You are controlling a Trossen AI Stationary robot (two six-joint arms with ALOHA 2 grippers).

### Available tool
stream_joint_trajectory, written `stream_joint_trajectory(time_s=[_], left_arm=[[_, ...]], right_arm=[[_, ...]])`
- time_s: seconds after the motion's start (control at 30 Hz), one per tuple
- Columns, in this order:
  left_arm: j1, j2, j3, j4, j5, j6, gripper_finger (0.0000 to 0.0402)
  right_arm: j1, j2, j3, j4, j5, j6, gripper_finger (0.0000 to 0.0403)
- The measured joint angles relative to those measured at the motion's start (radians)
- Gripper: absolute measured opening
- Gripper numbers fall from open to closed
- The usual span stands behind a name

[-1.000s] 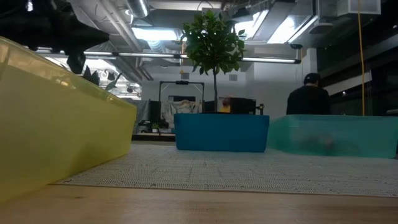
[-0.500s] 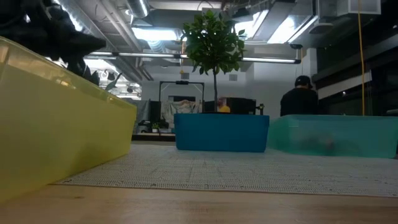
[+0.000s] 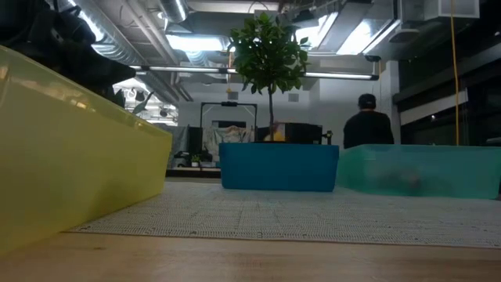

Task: Pick and place Granola Bars by type
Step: Return to Home Position

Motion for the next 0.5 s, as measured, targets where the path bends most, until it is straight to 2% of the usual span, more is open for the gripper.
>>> stream_joint_trajectory(time_s=[0.5], left_arm=[[0.003, 0.0, 0.0, 0.0, -0.005, 0.039, 0.0001]], right_arm=[[0.0, 0.0, 0.0, -0.002, 0.0, -0.002, 0.0188]])
